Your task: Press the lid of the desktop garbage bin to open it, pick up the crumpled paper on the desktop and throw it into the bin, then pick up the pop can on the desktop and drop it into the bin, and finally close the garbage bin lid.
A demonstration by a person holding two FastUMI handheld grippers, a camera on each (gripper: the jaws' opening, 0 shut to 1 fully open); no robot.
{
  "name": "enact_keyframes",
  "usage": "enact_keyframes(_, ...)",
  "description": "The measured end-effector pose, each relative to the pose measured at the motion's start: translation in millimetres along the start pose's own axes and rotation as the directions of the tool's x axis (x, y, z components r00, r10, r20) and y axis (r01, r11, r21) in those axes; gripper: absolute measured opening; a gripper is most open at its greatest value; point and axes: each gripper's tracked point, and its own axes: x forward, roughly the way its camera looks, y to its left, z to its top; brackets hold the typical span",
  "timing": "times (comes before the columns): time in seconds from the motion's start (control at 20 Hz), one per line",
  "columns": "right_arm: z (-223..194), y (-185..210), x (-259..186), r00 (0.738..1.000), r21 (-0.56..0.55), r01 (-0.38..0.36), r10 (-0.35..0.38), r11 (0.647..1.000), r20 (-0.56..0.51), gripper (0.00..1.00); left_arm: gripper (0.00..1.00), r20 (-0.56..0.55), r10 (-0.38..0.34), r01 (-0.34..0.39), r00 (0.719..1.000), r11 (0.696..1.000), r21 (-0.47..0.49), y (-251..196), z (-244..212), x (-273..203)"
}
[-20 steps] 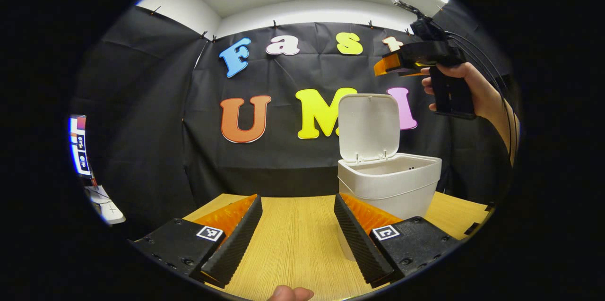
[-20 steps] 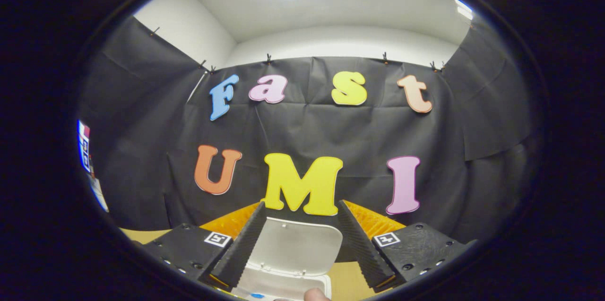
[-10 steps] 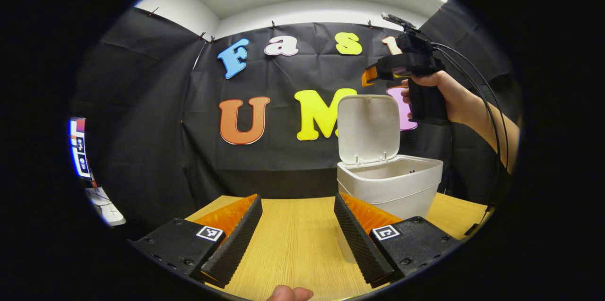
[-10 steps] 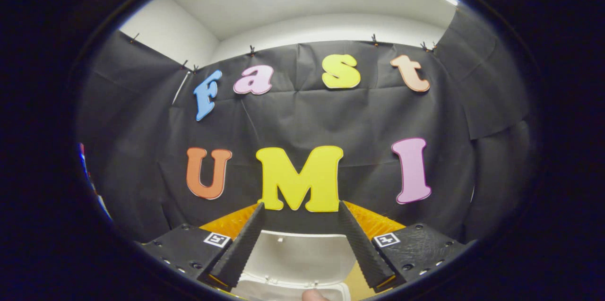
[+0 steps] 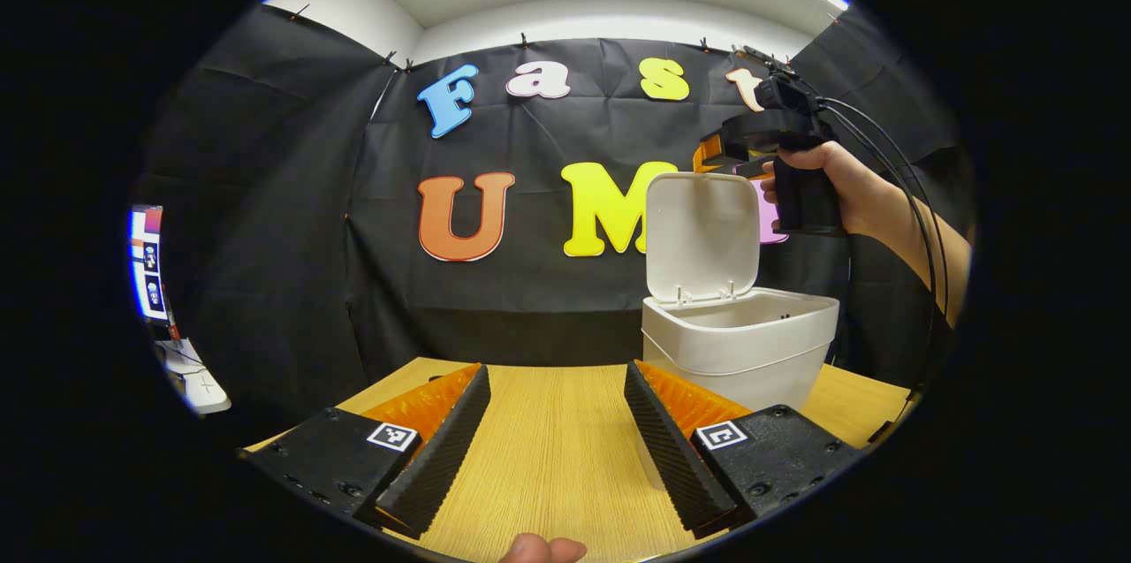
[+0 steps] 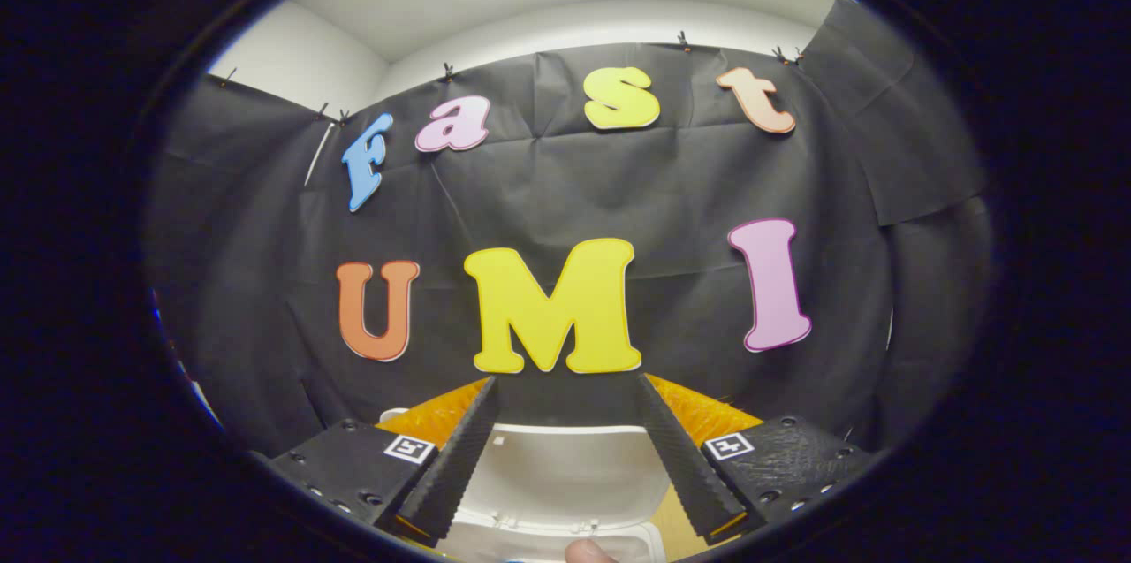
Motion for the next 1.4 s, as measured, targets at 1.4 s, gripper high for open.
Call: enact_keyframes(1.4,-87.1,3.3,-129.5,0.986,-0.062,-0.086,0.076,0.994,-0.149,0.97,0.98,0.008,-0.008,0.008,1.000,1.000,-0.017,-22.3,-6.7,-16.1)
